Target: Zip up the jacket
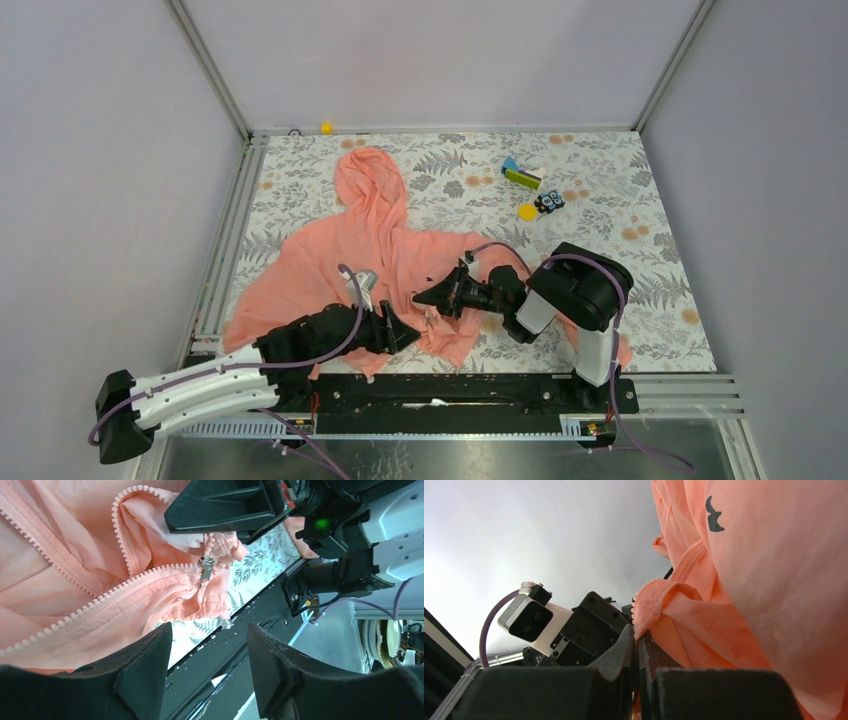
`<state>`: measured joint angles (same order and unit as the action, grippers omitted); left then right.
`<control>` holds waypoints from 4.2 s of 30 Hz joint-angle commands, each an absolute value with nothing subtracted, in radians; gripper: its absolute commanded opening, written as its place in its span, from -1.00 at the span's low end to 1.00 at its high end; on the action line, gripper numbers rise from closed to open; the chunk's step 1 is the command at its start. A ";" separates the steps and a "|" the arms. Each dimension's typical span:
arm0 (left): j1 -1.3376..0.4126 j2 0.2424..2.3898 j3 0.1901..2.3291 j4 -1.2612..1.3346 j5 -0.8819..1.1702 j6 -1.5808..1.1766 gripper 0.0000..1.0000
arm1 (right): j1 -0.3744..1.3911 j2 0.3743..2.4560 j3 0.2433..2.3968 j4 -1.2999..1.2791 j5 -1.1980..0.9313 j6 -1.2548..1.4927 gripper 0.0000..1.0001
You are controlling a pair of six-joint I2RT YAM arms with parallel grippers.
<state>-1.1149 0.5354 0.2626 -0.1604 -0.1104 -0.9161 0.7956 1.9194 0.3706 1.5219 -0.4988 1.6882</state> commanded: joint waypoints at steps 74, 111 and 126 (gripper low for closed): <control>-1.124 0.844 0.318 0.076 -0.196 -0.807 -1.00 | 0.821 1.920 0.454 1.674 -0.520 1.686 -1.00; -1.367 1.105 0.648 -0.330 -0.333 -0.989 0.10 | 0.815 1.998 0.342 1.666 -0.401 1.724 -1.00; -1.410 1.222 0.598 -0.280 -0.453 -1.173 0.44 | 0.816 1.986 0.312 1.650 -0.373 1.733 -1.00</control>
<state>-1.4055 1.2015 0.6197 -0.3119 -0.3878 -1.1198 0.8215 1.9835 0.3222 1.5326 -0.4023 1.7248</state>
